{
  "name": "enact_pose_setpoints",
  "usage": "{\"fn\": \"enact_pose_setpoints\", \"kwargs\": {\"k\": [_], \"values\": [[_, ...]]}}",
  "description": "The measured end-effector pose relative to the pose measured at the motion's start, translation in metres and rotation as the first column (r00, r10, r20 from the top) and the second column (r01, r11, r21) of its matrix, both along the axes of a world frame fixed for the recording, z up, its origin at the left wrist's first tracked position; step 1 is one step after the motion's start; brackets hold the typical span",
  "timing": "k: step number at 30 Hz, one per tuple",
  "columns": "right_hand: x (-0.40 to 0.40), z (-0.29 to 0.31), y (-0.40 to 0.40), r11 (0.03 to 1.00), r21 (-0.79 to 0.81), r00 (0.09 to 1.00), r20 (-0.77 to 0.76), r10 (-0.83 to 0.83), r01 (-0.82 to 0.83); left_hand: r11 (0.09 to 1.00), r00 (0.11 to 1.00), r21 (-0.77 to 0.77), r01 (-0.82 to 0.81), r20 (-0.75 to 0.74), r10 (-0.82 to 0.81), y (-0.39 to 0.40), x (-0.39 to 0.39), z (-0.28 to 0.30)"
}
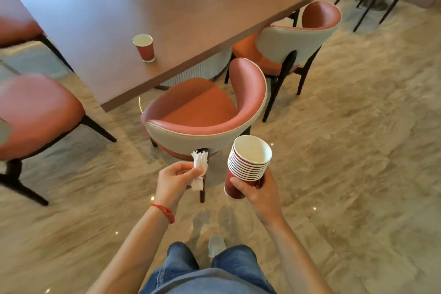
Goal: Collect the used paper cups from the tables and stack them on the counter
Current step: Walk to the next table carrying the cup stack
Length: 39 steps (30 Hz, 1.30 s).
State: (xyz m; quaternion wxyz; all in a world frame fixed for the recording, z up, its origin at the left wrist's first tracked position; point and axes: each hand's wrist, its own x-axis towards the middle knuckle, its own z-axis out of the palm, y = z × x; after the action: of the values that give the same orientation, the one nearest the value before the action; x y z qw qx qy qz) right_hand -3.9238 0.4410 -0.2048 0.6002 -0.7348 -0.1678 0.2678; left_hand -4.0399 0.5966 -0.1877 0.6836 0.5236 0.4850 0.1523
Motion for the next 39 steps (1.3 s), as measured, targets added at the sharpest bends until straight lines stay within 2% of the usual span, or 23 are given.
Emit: {"fn": "enact_pose_setpoints", "kwargs": {"k": [4,8,15,20,32,39], "values": [[0.014,-0.003,0.04,0.978,-0.003,0.978,-0.026,0.207,-0.207,0.981,0.981,-0.027,-0.193,0.004,0.193,0.015,-0.014,-0.002],[0.013,-0.007,0.082,0.935,0.015,0.934,-0.045,0.354,-0.354,0.926,0.926,-0.031,-0.377,0.003,0.377,0.033,-0.035,-0.003],[0.008,-0.011,0.148,0.876,0.042,0.873,-0.078,0.482,-0.48,0.858,0.858,-0.021,-0.514,0.013,0.514,0.076,-0.053,-0.003],[0.009,-0.016,0.205,0.89,0.035,0.889,-0.052,0.455,-0.454,0.858,0.857,-0.023,-0.514,0.025,0.514,0.132,-0.054,-0.008],[0.008,-0.011,0.35,0.955,0.034,0.955,-0.018,0.296,-0.295,0.939,0.94,0.05,-0.34,0.004,0.34,0.303,-0.05,0.002],[0.029,-0.013,0.397,0.97,0.034,0.97,-0.027,0.24,-0.239,0.95,0.95,0.02,-0.311,0.011,0.311,0.357,-0.02,-0.005]]}}
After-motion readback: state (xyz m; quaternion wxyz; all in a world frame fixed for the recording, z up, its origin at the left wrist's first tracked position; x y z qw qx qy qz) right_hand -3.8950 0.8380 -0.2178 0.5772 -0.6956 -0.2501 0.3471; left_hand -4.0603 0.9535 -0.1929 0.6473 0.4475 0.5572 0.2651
